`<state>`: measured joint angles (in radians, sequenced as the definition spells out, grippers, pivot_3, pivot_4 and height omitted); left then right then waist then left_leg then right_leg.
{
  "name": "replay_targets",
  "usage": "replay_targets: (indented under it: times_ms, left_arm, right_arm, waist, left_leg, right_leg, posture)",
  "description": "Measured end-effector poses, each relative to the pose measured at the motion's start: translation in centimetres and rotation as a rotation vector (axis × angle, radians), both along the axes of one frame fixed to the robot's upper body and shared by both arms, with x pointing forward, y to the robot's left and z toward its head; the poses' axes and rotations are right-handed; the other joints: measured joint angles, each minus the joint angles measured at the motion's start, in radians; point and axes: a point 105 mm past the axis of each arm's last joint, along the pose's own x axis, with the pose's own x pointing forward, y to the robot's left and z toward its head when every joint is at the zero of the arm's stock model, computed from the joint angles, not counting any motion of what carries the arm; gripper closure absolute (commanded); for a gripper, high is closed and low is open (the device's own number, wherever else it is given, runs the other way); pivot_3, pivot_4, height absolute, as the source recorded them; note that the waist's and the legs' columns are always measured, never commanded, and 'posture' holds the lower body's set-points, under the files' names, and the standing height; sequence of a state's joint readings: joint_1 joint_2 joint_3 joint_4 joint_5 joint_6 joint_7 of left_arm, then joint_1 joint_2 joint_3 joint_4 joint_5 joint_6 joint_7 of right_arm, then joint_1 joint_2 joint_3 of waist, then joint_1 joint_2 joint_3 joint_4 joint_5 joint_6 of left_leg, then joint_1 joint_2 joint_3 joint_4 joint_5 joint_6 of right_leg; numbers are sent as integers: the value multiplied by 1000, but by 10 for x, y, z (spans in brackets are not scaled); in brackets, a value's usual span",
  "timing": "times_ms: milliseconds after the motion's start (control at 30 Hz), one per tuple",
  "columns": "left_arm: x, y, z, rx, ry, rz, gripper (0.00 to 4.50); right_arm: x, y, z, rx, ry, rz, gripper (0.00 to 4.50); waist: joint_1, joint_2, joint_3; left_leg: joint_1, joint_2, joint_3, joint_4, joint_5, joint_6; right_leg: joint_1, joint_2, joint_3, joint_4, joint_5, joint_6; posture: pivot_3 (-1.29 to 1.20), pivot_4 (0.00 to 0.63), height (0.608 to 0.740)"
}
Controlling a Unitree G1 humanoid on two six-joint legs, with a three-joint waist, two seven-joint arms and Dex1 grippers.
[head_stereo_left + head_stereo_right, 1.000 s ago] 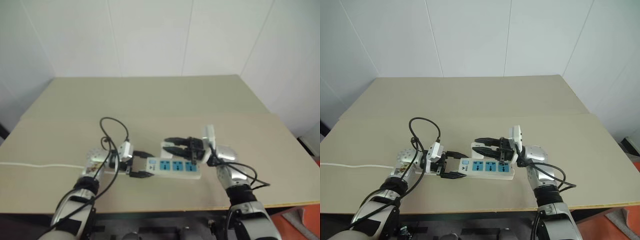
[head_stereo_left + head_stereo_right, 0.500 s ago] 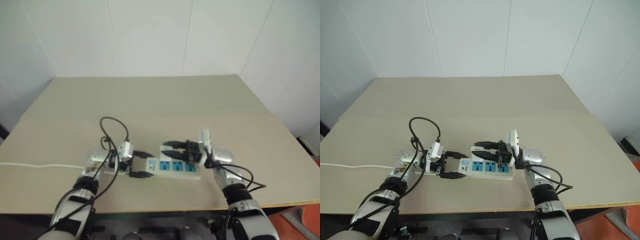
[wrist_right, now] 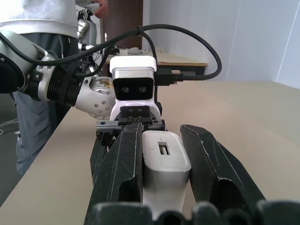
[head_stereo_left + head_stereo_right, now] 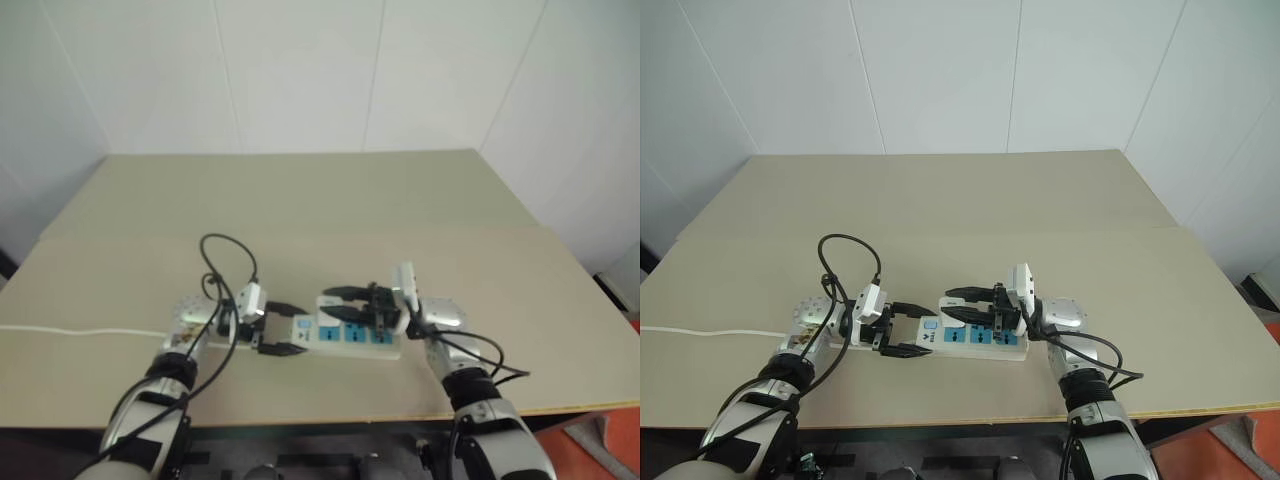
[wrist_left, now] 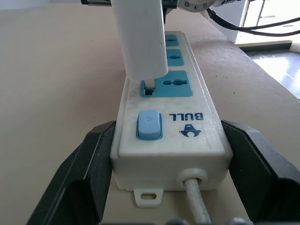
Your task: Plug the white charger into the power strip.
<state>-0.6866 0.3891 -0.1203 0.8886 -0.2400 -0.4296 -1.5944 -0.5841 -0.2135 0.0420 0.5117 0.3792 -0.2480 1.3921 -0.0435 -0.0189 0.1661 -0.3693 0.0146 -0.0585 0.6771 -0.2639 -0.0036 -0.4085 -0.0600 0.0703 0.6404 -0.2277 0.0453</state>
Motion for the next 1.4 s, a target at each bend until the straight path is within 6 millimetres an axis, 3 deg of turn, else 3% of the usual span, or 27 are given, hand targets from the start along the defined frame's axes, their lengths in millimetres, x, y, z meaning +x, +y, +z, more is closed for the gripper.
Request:
replay_targets:
  times_ms: [1400]
  left_arm:
    - [-1,0,-3,-5,17,14,1273]
  right_arm:
    - [-3,-2,-8,-54,-72,-7,3389]
  waist:
    - [-1,0,-1]
  left_leg:
    - [4,0,0,-1,0,0]
  right_leg:
    - [4,0,0,-1,0,0]
  posture:
    - [0,150,740]
